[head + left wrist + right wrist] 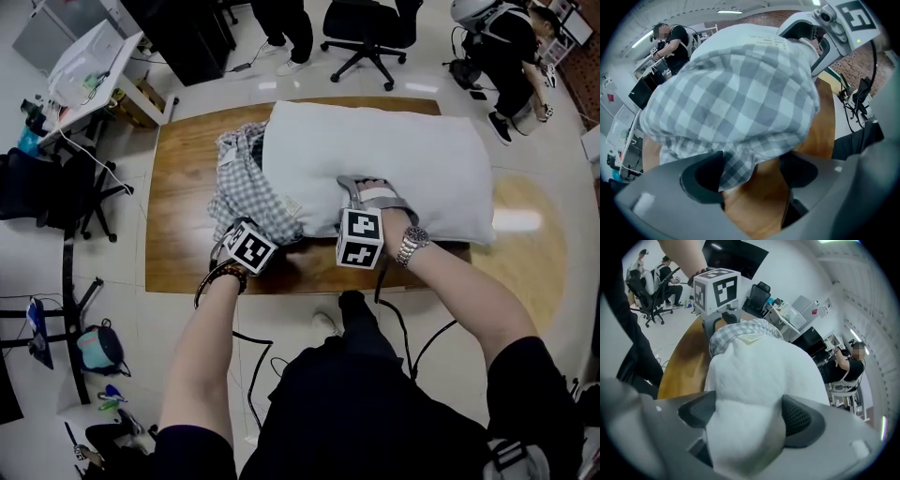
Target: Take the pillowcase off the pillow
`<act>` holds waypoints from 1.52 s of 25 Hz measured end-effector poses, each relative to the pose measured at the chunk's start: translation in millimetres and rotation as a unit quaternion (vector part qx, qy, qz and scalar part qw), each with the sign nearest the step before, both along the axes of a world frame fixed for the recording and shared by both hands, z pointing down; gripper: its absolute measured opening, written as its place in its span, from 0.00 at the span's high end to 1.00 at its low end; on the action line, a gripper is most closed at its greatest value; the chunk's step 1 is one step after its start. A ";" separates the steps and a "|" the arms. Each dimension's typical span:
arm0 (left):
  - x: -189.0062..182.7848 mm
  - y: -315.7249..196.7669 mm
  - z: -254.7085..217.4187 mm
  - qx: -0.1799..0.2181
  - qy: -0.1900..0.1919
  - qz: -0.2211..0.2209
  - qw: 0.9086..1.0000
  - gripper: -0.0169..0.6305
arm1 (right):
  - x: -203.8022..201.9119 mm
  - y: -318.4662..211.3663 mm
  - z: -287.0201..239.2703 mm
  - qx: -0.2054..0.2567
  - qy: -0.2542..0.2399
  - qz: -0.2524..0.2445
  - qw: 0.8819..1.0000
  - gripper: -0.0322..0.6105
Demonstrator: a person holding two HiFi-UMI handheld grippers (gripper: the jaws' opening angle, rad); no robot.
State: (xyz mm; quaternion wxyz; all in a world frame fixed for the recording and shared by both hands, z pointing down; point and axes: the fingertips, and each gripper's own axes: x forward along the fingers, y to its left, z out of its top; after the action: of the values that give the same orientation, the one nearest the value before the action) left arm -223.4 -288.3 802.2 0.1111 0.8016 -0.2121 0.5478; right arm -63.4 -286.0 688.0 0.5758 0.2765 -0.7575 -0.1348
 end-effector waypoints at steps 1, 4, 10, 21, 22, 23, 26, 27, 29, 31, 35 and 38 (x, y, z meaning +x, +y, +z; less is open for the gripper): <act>-1.1 -1.3 4.7 -0.004 -0.004 -0.002 1.000 0.39 | 1.5 -3.0 0.6 0.004 0.004 0.002 1.000 0.28; -2.6 -6.2 14.8 -0.005 -0.014 -0.007 1.000 0.46 | 5.6 -8.8 1.9 0.015 0.012 0.007 1.000 0.36; 0.1 -11.0 21.3 -0.028 -0.013 -0.003 1.000 0.55 | 8.7 -15.1 5.0 0.023 -0.001 0.017 1.000 0.57; 14.8 -50.7 -41.2 0.090 0.059 -0.002 0.994 0.96 | 24.1 -14.6 -15.4 0.012 -0.024 0.057 0.998 0.83; 12.9 -53.6 -45.9 0.103 0.062 -0.004 0.993 0.96 | 27.4 -12.7 -16.7 0.013 -0.024 0.061 0.998 0.83; 5.0 -51.1 -42.4 0.097 0.054 -0.014 0.994 0.96 | 31.0 -10.9 -17.5 0.013 -0.024 0.064 0.998 0.83; -44.5 -5.4 -1.9 -0.036 -0.017 -0.086 0.995 0.96 | 42.5 -6.4 -17.5 0.015 -0.024 0.075 0.997 0.83; -53.5 19.9 1.3 -0.094 -0.030 -0.113 0.989 0.96 | 46.5 -3.9 -17.0 0.015 -0.023 0.077 0.997 0.84; -63.7 57.3 -1.3 -0.170 -0.041 -0.152 0.973 0.96 | 53.6 2.8 -15.6 0.016 -0.023 0.075 0.997 0.84; -78.3 30.5 -0.4 -0.098 -0.040 -0.150 0.983 0.96 | 58.0 7.9 -16.3 0.022 -0.024 0.067 0.997 0.84; -109.7 30.8 -3.3 -0.084 -0.053 -0.177 0.979 0.96 | 63.0 14.2 -19.4 0.034 -0.024 0.059 0.997 0.84; -122.0 67.2 -6.0 -0.148 -0.060 -0.211 0.964 0.96 | 66.7 20.1 -15.9 0.036 -0.022 0.060 0.997 0.84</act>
State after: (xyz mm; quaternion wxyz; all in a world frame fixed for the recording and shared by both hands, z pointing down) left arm -345.4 -221.1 796.2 0.3283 0.6792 -0.2994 0.5842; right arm 3.3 -265.9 672.0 0.5558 0.3454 -0.7464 -0.1212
